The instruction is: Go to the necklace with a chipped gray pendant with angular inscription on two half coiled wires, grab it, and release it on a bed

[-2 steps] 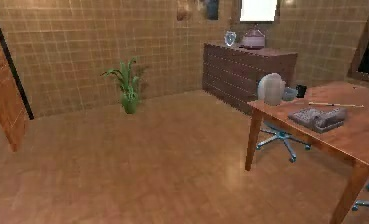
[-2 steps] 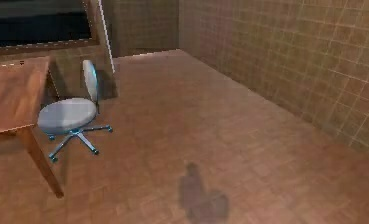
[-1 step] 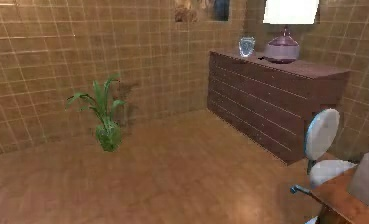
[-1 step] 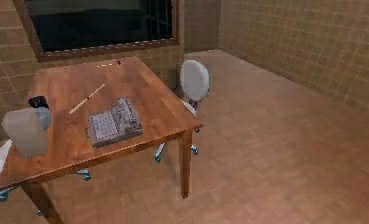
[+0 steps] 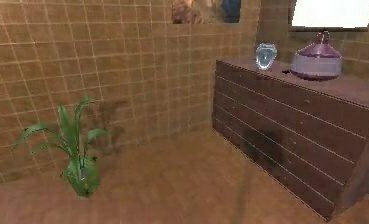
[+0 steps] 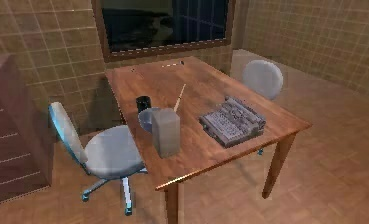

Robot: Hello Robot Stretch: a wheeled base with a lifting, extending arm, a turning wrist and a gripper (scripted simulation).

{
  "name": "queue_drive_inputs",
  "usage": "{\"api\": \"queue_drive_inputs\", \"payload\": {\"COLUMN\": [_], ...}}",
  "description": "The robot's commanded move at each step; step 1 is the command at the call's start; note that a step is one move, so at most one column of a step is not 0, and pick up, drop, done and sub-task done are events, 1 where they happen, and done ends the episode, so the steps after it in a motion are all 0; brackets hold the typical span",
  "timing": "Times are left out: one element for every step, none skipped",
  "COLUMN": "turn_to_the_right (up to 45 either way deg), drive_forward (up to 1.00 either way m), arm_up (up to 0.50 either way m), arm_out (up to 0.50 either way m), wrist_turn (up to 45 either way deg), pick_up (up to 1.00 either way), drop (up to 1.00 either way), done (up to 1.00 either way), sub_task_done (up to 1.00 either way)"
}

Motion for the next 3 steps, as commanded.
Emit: {"api": "queue_drive_inputs", "payload": {"turn_to_the_right": [18.0,0.0,3.0], "drive_forward": [0.00,1.00,0.00], "arm_up": [0.00,0.00,0.00], "arm_out": [0.00,0.00,0.00], "wrist_turn": [0.0,0.0,0.0], "pick_up": [0.00,0.00,0.00], "drop": [0.00,0.00,0.00], "done": [0.00,0.00,0.00], "sub_task_done": [0.00,0.00,0.00]}}
